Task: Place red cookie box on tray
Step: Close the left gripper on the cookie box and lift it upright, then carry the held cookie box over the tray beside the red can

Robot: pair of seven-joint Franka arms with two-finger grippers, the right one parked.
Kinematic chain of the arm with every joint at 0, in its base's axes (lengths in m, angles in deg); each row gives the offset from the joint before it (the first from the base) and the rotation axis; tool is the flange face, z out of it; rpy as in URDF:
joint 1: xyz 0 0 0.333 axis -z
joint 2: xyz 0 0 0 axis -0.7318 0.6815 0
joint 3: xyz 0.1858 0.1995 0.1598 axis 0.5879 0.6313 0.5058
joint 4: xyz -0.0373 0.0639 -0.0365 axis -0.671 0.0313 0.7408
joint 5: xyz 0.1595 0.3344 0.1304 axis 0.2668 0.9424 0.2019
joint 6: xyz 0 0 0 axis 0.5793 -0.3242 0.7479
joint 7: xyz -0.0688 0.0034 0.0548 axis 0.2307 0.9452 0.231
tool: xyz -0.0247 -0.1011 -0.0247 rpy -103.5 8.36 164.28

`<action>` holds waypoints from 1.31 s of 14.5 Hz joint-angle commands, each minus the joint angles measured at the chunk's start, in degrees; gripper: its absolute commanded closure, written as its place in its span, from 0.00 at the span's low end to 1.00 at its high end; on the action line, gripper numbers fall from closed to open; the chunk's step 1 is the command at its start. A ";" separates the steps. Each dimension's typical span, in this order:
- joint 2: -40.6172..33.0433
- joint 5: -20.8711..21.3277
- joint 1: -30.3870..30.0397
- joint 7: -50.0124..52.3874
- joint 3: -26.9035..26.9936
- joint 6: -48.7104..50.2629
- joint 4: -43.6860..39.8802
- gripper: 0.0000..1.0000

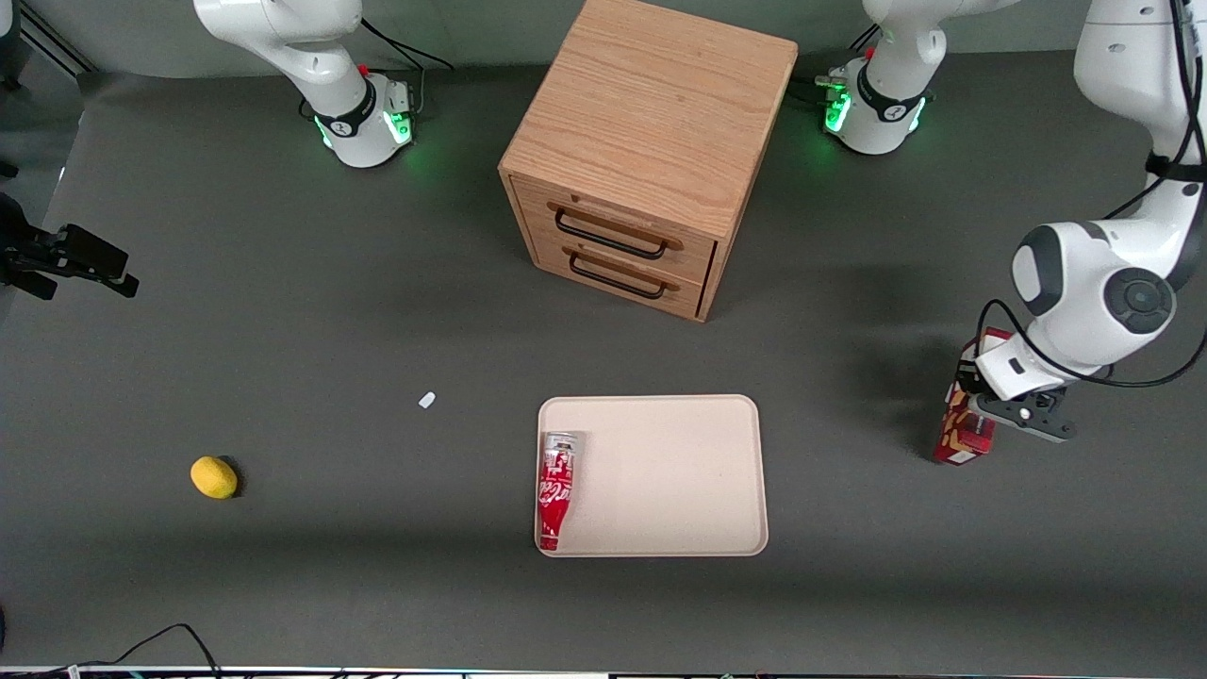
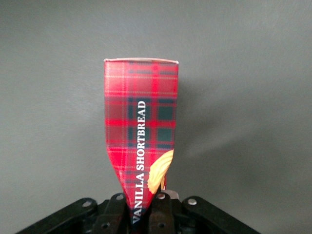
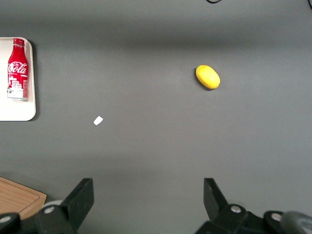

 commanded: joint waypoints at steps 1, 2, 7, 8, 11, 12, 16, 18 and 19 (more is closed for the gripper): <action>-2.89 -1.93 1.32 1.30 0.13 11.59 -7.51 1.00; -3.07 -2.63 1.85 1.74 0.13 14.85 -10.41 1.00; -2.98 -4.04 4.40 13.67 -1.79 27.87 -22.46 1.00; -2.72 -4.39 4.66 15.87 -2.67 29.90 -24.74 1.00; -0.97 -5.97 7.47 24.47 -4.61 33.07 -29.58 1.00; 0.00 -6.24 8.78 28.33 -5.57 33.34 -30.99 1.00; 9.81 -5.46 15.89 47.13 -9.19 30.37 -39.75 1.00; 14.66 -4.75 18.80 50.42 -9.27 27.99 -43.99 1.00; 16.77 -4.31 20.12 51.22 -9.19 27.02 -45.40 1.00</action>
